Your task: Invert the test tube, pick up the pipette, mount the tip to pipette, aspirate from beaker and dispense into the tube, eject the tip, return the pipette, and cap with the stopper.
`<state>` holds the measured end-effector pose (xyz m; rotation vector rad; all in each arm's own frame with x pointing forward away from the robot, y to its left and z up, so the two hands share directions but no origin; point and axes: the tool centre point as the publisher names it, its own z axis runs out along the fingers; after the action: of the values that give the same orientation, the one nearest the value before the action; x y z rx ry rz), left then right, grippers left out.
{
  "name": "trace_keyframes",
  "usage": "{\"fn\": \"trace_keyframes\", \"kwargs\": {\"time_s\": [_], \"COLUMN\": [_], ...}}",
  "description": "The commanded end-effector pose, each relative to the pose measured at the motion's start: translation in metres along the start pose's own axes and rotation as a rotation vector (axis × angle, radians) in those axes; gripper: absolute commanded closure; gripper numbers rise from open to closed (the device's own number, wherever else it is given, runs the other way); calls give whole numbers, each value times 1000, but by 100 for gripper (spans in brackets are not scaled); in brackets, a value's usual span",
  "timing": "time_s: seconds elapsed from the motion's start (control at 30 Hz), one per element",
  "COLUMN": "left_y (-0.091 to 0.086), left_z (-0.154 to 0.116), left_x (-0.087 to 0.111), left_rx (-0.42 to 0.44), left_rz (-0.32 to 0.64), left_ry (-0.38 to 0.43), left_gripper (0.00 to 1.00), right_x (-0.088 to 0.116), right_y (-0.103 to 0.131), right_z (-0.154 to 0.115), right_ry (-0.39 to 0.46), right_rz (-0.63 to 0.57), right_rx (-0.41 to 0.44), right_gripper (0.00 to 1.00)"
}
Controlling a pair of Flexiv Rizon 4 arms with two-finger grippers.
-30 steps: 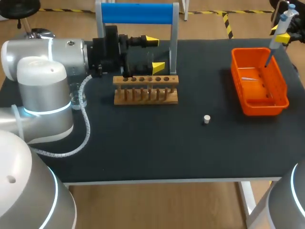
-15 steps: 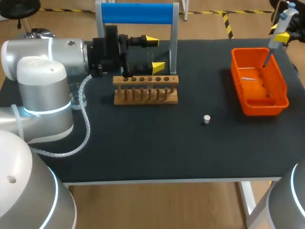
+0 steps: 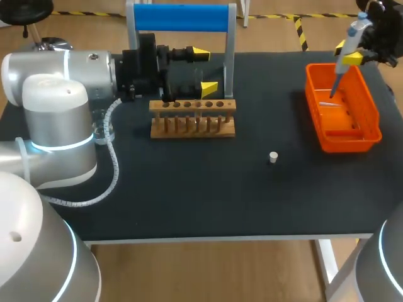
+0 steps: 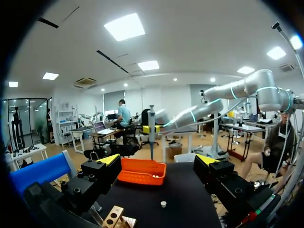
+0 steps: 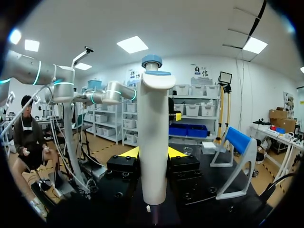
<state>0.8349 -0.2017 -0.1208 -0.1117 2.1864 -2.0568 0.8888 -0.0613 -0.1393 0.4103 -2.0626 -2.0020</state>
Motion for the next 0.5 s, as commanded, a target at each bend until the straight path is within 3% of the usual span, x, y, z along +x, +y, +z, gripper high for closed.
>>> {"fn": "trace_keyframes", "kwargs": {"time_s": [0.03, 0.23, 0.5], "left_y": [0, 0, 0], "left_z": [1, 1, 1], "left_x": [1, 1, 1], "left_rx": [1, 1, 1], "left_rz": [0, 0, 0], "left_ry": [-4, -4, -4], "left_gripper": [0, 0, 0], "right_x": [1, -11, -24], "right_y": [9, 8, 4], "right_z": [79, 125, 168], "right_ry": [-157, -122, -114], "right_rz": [1, 2, 0], "right_rx": [61, 65, 57], "right_gripper": [100, 100, 100]}}
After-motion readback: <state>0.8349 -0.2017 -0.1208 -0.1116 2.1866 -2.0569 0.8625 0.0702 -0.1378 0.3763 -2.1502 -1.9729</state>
